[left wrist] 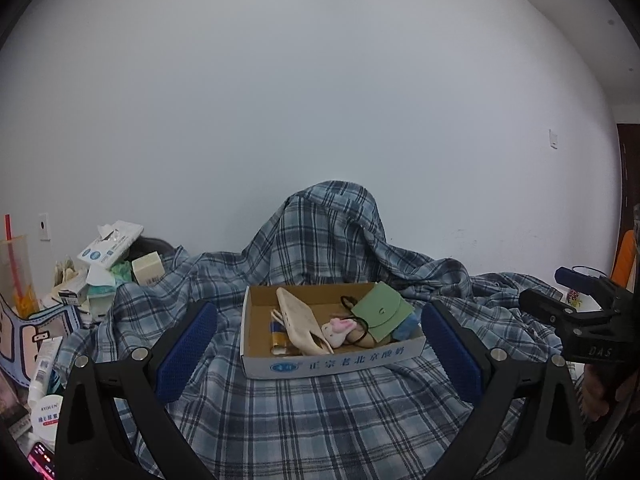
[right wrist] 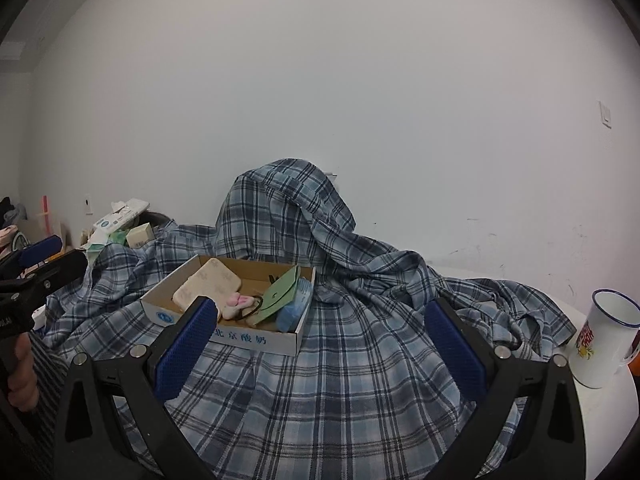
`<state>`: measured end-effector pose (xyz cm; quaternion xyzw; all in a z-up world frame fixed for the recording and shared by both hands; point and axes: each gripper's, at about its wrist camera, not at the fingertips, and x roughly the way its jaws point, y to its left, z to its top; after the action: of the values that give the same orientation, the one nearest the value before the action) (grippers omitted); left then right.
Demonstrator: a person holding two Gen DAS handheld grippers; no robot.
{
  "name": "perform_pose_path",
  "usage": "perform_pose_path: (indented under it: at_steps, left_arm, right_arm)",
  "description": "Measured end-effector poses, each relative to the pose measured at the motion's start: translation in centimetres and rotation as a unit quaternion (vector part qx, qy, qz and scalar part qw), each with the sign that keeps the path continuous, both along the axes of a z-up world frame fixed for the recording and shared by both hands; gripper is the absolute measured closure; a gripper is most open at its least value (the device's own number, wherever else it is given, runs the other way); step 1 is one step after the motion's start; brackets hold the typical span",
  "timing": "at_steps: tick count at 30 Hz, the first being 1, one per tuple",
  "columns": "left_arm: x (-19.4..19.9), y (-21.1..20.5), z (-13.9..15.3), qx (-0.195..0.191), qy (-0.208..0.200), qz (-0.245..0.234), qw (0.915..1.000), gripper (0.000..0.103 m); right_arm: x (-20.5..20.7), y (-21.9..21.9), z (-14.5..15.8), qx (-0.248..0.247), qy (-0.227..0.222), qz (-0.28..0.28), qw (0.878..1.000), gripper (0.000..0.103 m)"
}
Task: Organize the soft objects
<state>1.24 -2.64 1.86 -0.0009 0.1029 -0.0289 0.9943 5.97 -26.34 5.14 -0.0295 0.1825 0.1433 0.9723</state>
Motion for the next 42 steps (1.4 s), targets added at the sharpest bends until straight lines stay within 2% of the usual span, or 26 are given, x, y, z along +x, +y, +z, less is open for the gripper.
perform_pose_path:
  at_steps: [14,42]
  left_arm:
    - [-0.7,-1.0,0.0,0.031,-0.013,-0.007,0.9994,0.000]
    - [-0.8,-0.9,0.2,0.030,-0.014,-0.010,0.9994,0.000]
  right_arm:
    - [-0.5,0.2,-0.1,-0.006,-0.011,0.008,1.000,0.000]
    - [-0.8,-0.4,0.2,0.006,-0.016,0.001,1.000,0.000]
